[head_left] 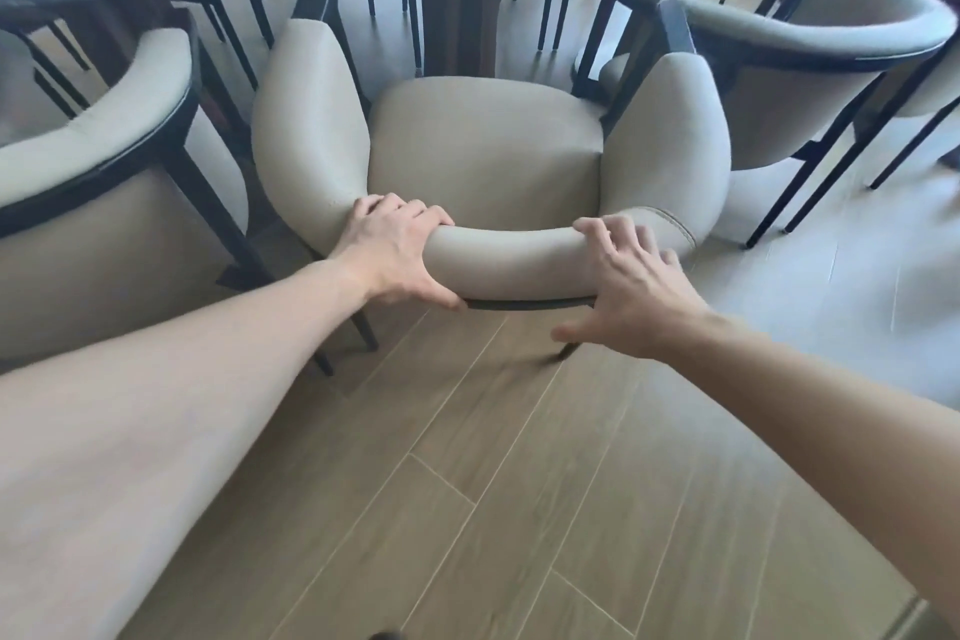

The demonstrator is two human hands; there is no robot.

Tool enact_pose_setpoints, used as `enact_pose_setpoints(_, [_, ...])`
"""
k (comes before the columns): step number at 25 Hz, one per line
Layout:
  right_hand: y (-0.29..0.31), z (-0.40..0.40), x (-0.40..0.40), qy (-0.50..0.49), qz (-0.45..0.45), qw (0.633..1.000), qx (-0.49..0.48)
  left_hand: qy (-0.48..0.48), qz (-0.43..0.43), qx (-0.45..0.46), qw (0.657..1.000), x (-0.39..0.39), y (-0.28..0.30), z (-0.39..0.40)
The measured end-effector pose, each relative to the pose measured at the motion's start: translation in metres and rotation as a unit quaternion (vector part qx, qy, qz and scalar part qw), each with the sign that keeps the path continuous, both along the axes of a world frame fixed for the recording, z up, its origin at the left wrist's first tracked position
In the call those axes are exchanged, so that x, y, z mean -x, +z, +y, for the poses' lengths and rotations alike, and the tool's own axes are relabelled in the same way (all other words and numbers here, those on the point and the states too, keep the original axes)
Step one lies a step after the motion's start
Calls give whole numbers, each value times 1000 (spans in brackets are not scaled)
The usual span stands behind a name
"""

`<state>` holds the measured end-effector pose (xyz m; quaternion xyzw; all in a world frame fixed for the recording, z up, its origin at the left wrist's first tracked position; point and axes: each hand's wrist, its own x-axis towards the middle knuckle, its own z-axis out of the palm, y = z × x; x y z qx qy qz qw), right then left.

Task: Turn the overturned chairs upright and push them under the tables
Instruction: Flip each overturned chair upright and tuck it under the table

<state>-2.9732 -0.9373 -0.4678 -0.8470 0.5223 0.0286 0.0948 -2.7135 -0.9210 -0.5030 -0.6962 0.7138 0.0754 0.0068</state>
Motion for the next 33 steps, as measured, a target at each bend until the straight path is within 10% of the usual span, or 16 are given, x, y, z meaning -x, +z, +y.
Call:
enact_pose_setpoints(3, [-8,-59,-11,47,109,993,-23,-3,8,27,1000,-13,-1,-31])
enact_pose_setpoints(33, [-22,-221,-37,120,62,990,43,-57,17,-73,996,-58,25,-178])
